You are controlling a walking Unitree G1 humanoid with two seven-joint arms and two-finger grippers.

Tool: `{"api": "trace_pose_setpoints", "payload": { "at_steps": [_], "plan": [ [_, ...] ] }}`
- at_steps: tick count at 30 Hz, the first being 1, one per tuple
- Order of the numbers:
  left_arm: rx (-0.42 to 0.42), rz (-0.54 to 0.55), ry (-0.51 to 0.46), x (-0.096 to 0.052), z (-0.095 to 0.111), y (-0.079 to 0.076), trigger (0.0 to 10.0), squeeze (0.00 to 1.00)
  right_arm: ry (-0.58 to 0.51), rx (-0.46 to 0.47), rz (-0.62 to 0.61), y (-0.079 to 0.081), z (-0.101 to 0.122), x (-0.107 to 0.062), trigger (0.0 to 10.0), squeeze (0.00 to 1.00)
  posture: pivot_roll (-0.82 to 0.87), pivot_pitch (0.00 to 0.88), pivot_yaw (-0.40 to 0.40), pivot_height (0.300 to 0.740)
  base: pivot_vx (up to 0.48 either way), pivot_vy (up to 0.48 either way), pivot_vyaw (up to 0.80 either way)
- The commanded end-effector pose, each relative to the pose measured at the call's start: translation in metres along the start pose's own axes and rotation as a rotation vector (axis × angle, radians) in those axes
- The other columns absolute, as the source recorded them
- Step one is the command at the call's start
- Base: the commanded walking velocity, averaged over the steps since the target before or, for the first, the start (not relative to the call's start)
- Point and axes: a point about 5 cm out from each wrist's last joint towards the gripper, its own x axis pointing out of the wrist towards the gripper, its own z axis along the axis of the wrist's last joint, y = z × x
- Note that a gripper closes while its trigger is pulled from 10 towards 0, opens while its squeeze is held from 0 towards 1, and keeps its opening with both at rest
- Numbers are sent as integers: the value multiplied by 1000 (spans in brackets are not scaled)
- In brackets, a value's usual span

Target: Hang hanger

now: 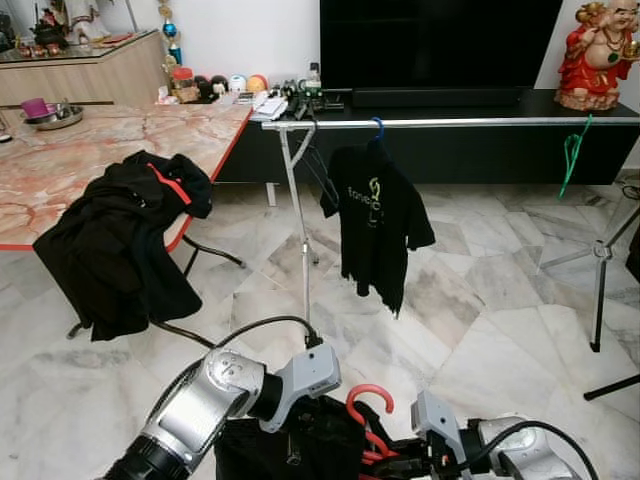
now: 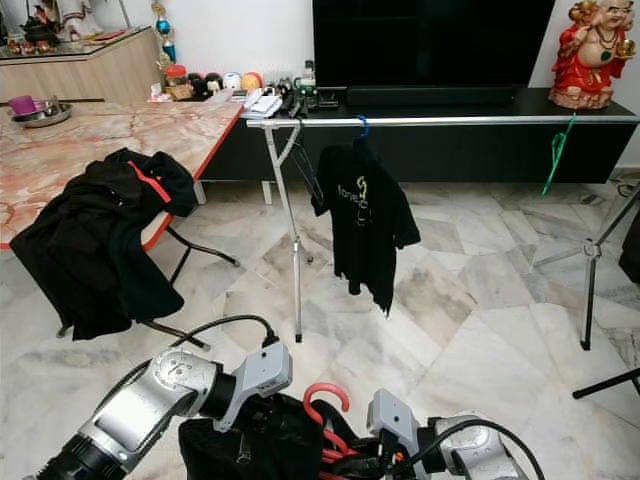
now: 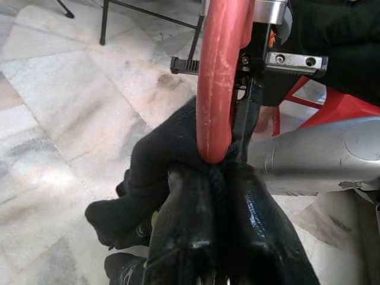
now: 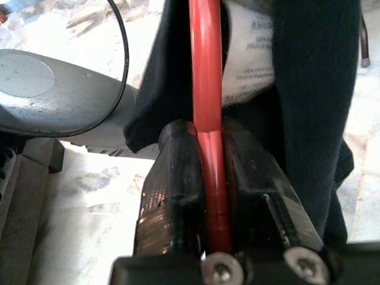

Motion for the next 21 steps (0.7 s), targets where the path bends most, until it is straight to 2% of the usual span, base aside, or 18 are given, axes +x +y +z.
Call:
{"api": "trace_pose_setpoints", "payload": {
  "at_steps": [1, 11, 21],
  "plan": [
    [-15, -38, -21, 1, 0, -4, 0, 63, -25, -13, -29, -4, 5, -2, 0, 0, 99, 5, 7, 740, 0, 0, 0],
    [-25, -15, 38, -4, -11, -4, 0, 63, -5, -12, -42, -5, 3, -5, 0, 0, 100, 4, 4, 740, 0, 0, 0],
    [-67, 62, 92, -19, -29, -1, 0, 55, 75, 20, -76, 2, -20, -15, 0, 0, 99, 8, 1, 740, 0, 0, 0]
  ]
}}
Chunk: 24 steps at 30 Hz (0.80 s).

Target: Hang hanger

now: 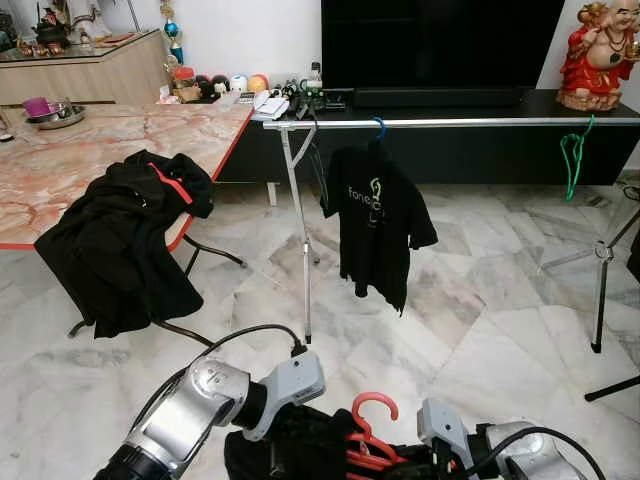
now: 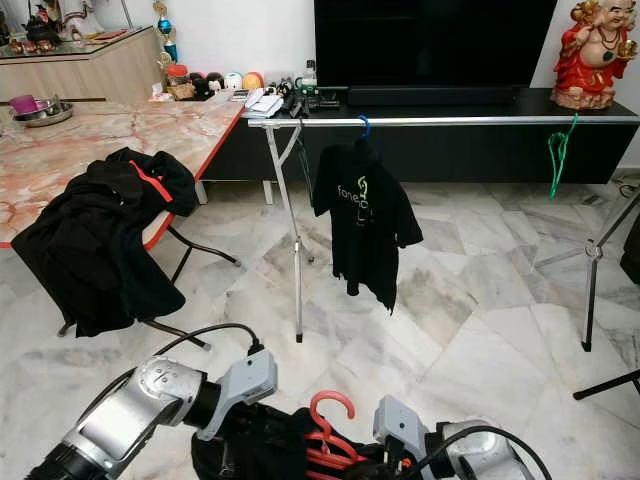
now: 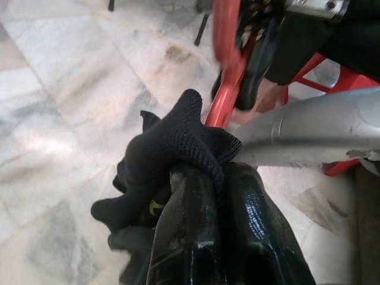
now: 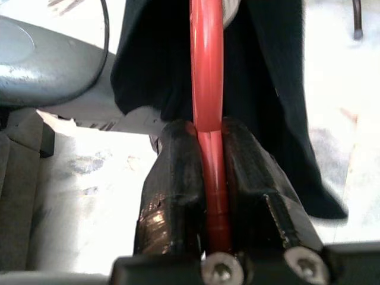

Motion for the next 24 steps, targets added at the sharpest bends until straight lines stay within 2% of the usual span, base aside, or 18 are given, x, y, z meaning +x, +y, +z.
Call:
{"api": "trace_pose_setpoints", "payload": {
  "at_steps": [1, 7, 12, 15, 17, 18, 19, 21, 22, 24],
  "plan": [
    [-19, 32, 9, -5, -5, 2, 0, 55, 6, 4, -26, 0, -4, -5, 0, 0, 99, 8, 1, 740, 0, 0, 0],
    [-68, 101, -36, -14, -8, 7, 0, 35, 73, 22, -45, 5, -20, -7, 0, 0, 100, 10, -1, 740, 0, 0, 0],
    [-113, 177, -67, -24, -12, 11, 0, 0, 54, 65, -91, 7, -26, -8, 0, 0, 101, 14, -2, 740, 0, 0, 0],
    [-136, 265, -65, -27, -20, 15, 0, 0, 39, 97, -143, 7, -30, -8, 0, 0, 105, 19, -2, 740, 0, 0, 0],
    [-157, 342, -64, -28, -26, 19, 0, 0, 30, 117, -190, 7, -34, -9, 0, 0, 105, 23, -3, 740, 0, 0, 0],
    [-179, 386, -55, -28, -34, 19, 0, 0, 24, 137, -250, 6, -37, -10, 0, 0, 103, 27, -3, 740, 0, 0, 0],
    [-184, 393, -49, -28, -37, 18, 0, 0, 22, 142, -272, 6, -38, -10, 0, 0, 103, 27, -3, 740, 0, 0, 0],
    [-188, 424, -3, -29, -48, 15, 0, 0, 26, 164, -344, 3, -42, -12, 0, 0, 100, 30, -1, 740, 0, 0, 0],
    [-217, 483, 20, -29, -59, 14, 0, 0, 1, 192, -419, 2, -44, -15, 0, 0, 97, 39, 3, 740, 0, 0, 0],
    [-233, 513, 19, -29, -62, 14, 0, 0, -26, 226, -432, 2, -45, -15, 0, 0, 96, 44, 6, 740, 0, 0, 0]
  ]
}}
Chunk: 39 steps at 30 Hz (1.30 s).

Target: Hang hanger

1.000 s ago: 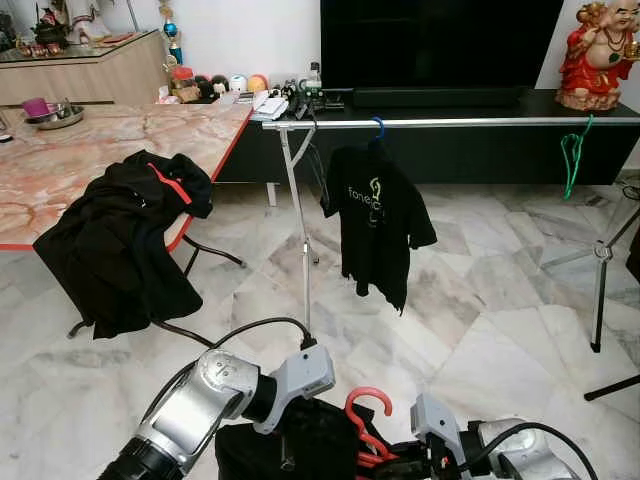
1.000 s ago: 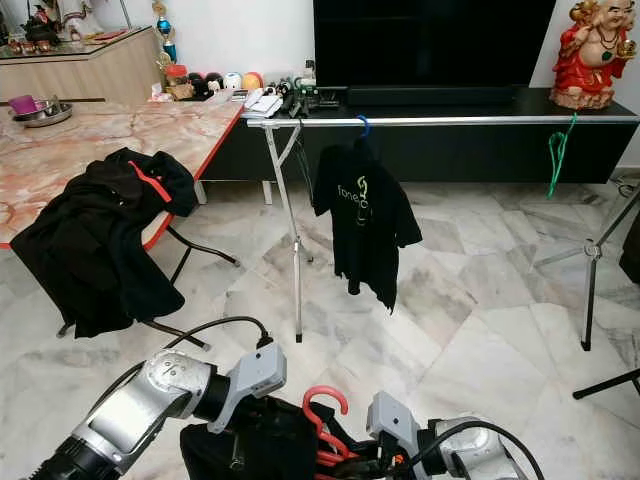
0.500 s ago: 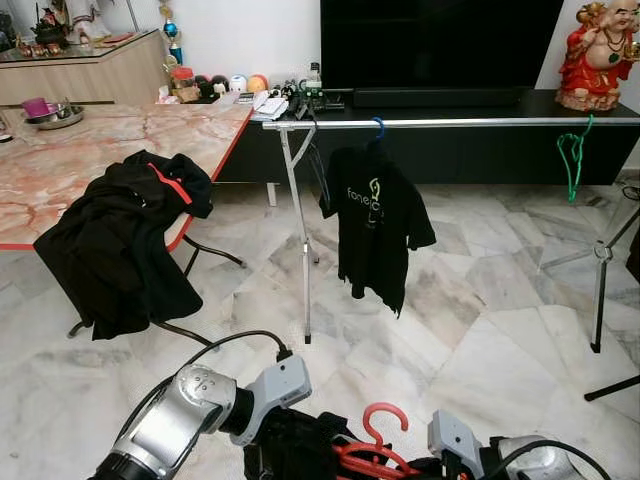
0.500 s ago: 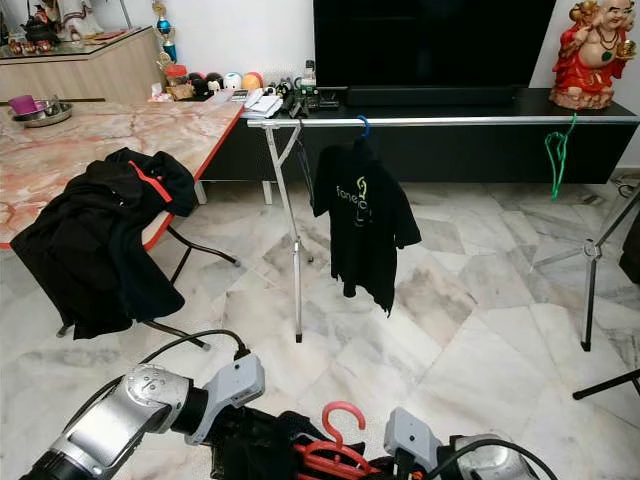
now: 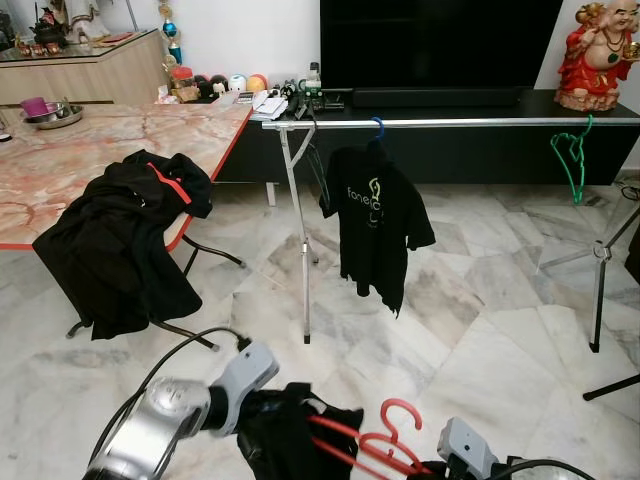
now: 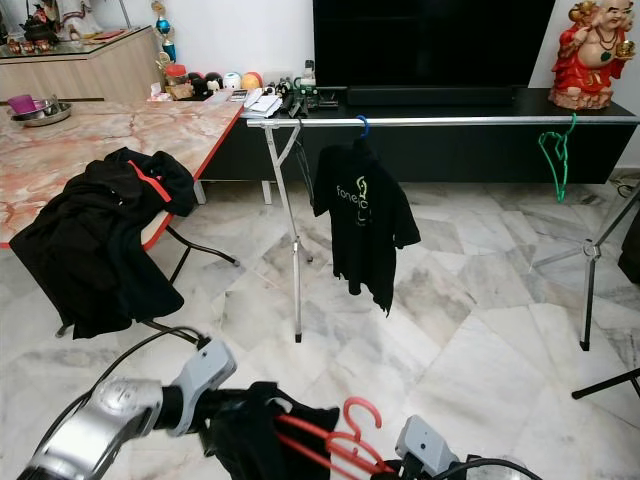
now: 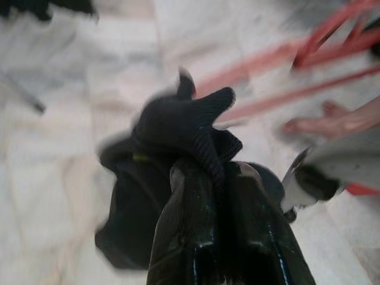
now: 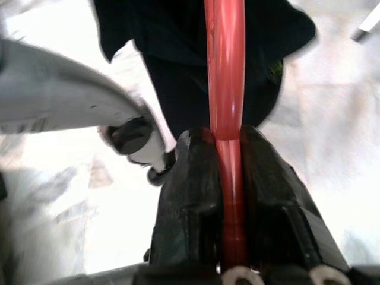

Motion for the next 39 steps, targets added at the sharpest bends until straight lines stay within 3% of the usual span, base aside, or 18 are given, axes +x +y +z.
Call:
{"api": "trace_pose_setpoints", "payload": {
  "at_steps": [1, 6, 8, 11, 14, 17, 19, 23, 24, 25, 26, 27, 29, 30, 31, 32, 33, 39],
  "plan": [
    [-26, 106, -9, -3, -4, 9, 0, 0, -55, 65, -43, -2, 0, -1, 0, 0, 95, 45, 6, 740, 0, 0, 0],
    [-57, 216, -19, -3, -8, 17, 0, 0, -8, 55, 1, 8, -11, 0, 0, 0, 91, 51, 9, 740, 0, 0, 0],
    [-86, 307, -30, -3, -9, 23, 0, 0, -1, 77, 2, 10, -15, 1, 0, 0, 90, 55, 11, 740, 0, 0, 0],
    [-219, 551, -76, -4, -11, 40, 0, 0, -3, 130, 66, 20, -20, 5, 0, 0, 89, 57, 19, 740, 0, 0, 0],
    [-357, 741, -165, -7, -10, 51, 0, 0, 39, 110, 82, 25, -24, 9, 0, 0, 86, 56, 20, 740, 0, 0, 0],
    [-409, 802, -210, -10, -7, 55, 0, 0, 47, 118, 40, 23, -24, 10, 0, 0, 79, 53, 25, 740, 0, 0, 0],
    [-469, 839, -305, -13, 0, 55, 0, 0, 58, 142, -84, 18, -25, 13, 0, 0, 78, 45, 31, 740, 0, 0, 0],
    [-490, 819, -390, -13, 8, 51, 0, 0, 64, 167, -200, 13, -25, 14, 0, 0, 75, 40, 30, 740, 0, 0, 0],
    [-482, 802, -472, -13, 17, 45, 9529, 0, 27, 263, -369, 5, -26, 13, 0, 0, 73, 35, 32, 740, 0, 0, 0],
    [-473, 797, -495, -14, 20, 43, 9529, 0, 7, 298, -429, 3, -26, 13, 0, 0, 73, 35, 32, 740, 0, 0, 0],
    [-470, 796, -513, -15, 21, 41, 10000, 0, -27, 389, -514, 0, -27, 12, 10000, 0, 76, 32, 33, 740, 0, 0, 0],
    [-476, 803, -533, -17, 22, 38, 10000, 0, -65, 507, -612, -2, -31, 10, 10000, 0, 82, 29, 34, 740, 0, 0, 0],
    [-435, 832, -557, -23, 24, 35, 10000, 0, -77, 613, -725, 1, -40, 8, 10000, 0, 84, 24, 35, 740, 0, 0, 0],
    [-416, 851, -567, -29, 25, 33, 10000, 0, -72, 724, -838, 5, -53, 4, 10000, 0, 83, 17, 35, 740, 0, 0, 0],
    [-416, 851, -567, -29, 25, 33, 10000, 0, -72, 724, -838, 5, -53, 4, 10000, 0, 83, 17, 35, 740, 0, 0, 0],
    [-416, 866, -571, -32, 25, 32, 10000, 0, -60, 840, -930, 10, -65, 0, 10000, 0, 86, 10, 36, 740, 0, 0, 0],
    [-425, 889, -591, -36, 25, 32, 10000, 0, -8, 886, -972, 19, -77, -1, 10000, 0, 93, 3, 37, 740, 0, 0, 0],
    [-402, 898, -618, -41, 31, 28, 10000, 0, 46, 879, -943, 37, -88, 4, 10000, 0, 82, 0, 44, 740, 0, 0, 0]
  ]
}}
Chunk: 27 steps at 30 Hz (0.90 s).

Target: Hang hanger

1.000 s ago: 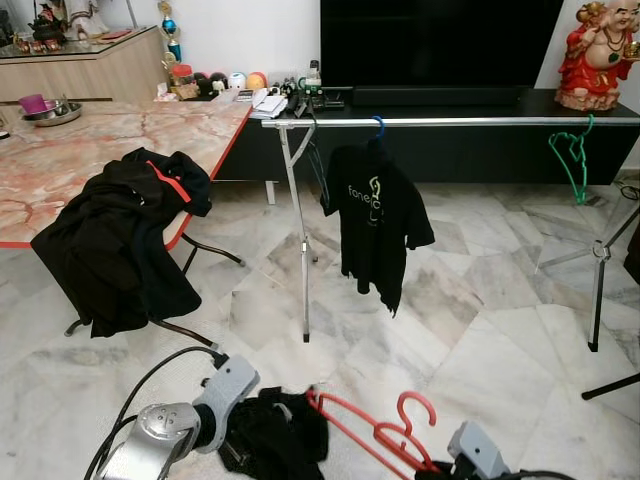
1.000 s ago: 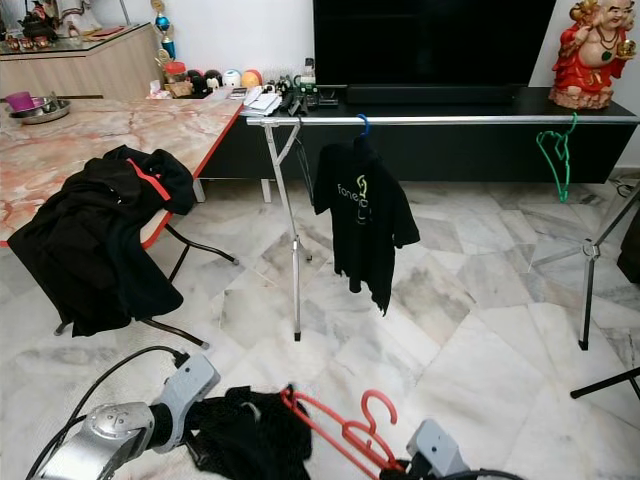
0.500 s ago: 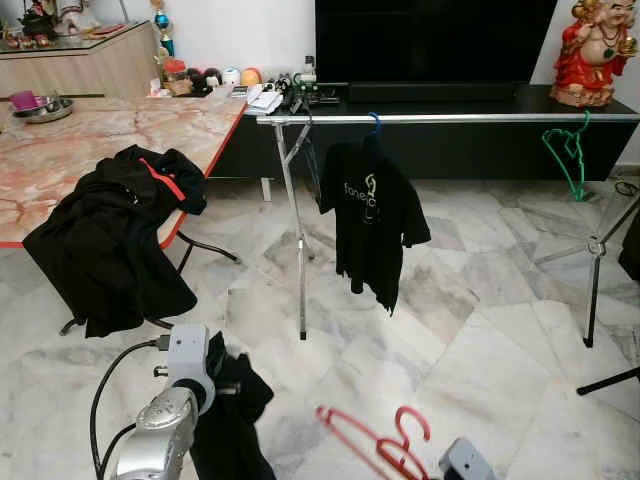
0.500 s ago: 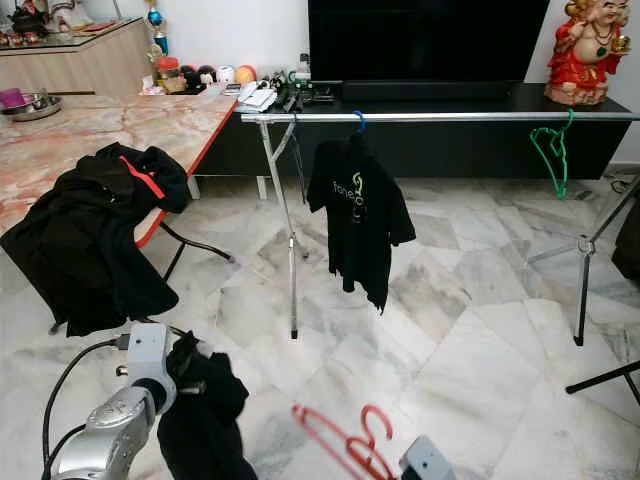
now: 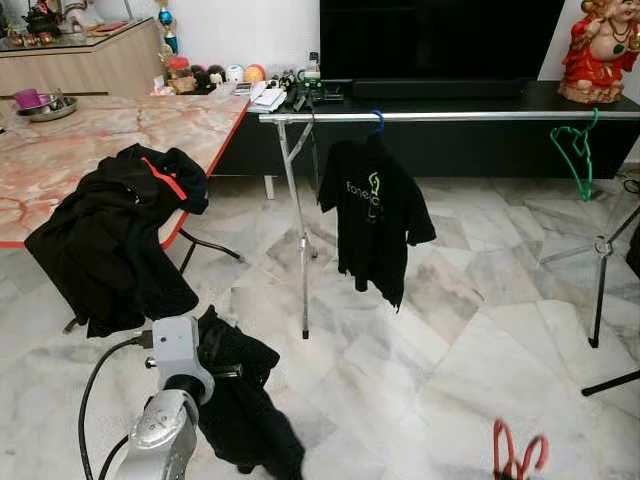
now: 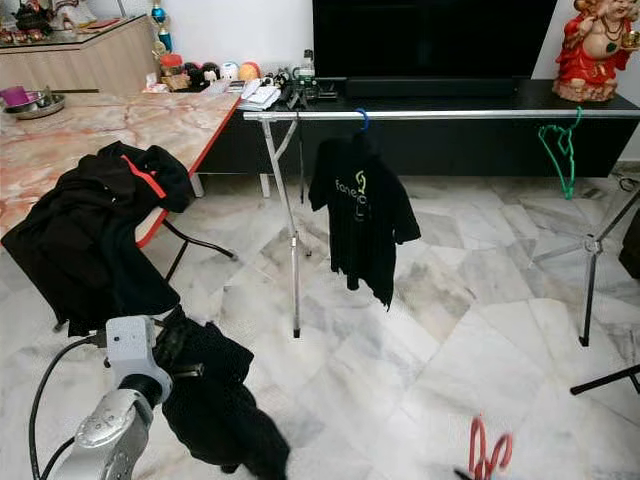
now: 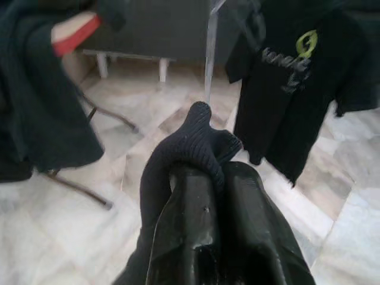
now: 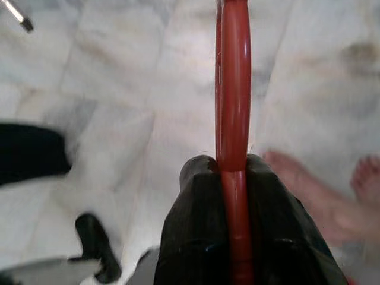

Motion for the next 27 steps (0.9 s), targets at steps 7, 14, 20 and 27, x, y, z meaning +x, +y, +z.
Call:
{"api": "trace_pose_setpoints", "payload": {
  "at_steps": [7, 14, 20, 27],
  "plan": [
    [-37, -51, -42, -1, 10, -12, 10000, 0, 0, -3, -29, -1, -1, 0, 10000, 0, 65, 0, 56, 740, 0, 0, 0],
    [-51, -69, -30, -3, 9, -19, 10000, 0, 3, -32, -23, -1, 4, 1, 10000, 0, 63, 0, 62, 740, 0, 0, 0],
    [-62, -52, -13, -4, 7, -18, 10000, 0, 10, -88, 13, 4, -1, 0, 10000, 0, 65, 0, 60, 740, 0, 0, 204],
    [-61, -59, 9, -4, 6, -22, 10000, 0, 32, -91, 7, 5, -11, -2, 10000, 0, 66, 0, 59, 740, 0, 327, 453]
  ]
}}
